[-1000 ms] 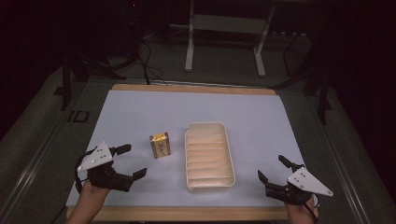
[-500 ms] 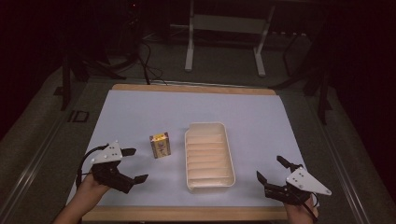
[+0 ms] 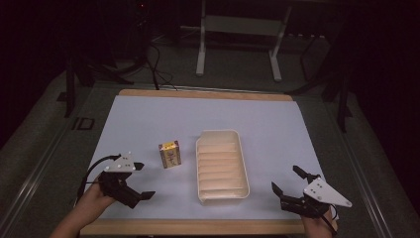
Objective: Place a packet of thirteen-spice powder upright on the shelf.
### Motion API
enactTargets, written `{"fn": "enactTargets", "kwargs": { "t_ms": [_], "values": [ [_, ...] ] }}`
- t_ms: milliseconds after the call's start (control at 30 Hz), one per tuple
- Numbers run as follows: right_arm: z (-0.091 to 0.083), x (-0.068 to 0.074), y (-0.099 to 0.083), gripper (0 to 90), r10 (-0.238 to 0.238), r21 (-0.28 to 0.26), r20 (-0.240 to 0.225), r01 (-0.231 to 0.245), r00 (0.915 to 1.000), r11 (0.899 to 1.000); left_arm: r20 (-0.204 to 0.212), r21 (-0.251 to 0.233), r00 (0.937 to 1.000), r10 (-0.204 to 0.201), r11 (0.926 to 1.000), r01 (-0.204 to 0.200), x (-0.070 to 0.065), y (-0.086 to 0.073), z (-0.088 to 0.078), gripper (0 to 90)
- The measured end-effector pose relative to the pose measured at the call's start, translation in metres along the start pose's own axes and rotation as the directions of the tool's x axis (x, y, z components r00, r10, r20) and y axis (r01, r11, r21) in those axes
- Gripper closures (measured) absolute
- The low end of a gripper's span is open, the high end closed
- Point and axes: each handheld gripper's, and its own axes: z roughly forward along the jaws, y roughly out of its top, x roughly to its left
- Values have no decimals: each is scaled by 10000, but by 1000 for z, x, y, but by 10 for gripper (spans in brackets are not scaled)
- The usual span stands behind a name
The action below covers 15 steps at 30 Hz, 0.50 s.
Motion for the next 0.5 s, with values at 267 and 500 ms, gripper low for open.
{"fn": "enactTargets", "kwargs": {
  "t_ms": [267,500],
  "values": [
    [0,0,0,139,14,24,-21,-14,10000,10000,-43,1218,9995,318,9921,-311,-3,4,6,11],
    [1,1,0,139,6,60,15,-6,10000,10000,-30,2108,9993,372,9769,-357,-4,5,10,11]
  ]
}}
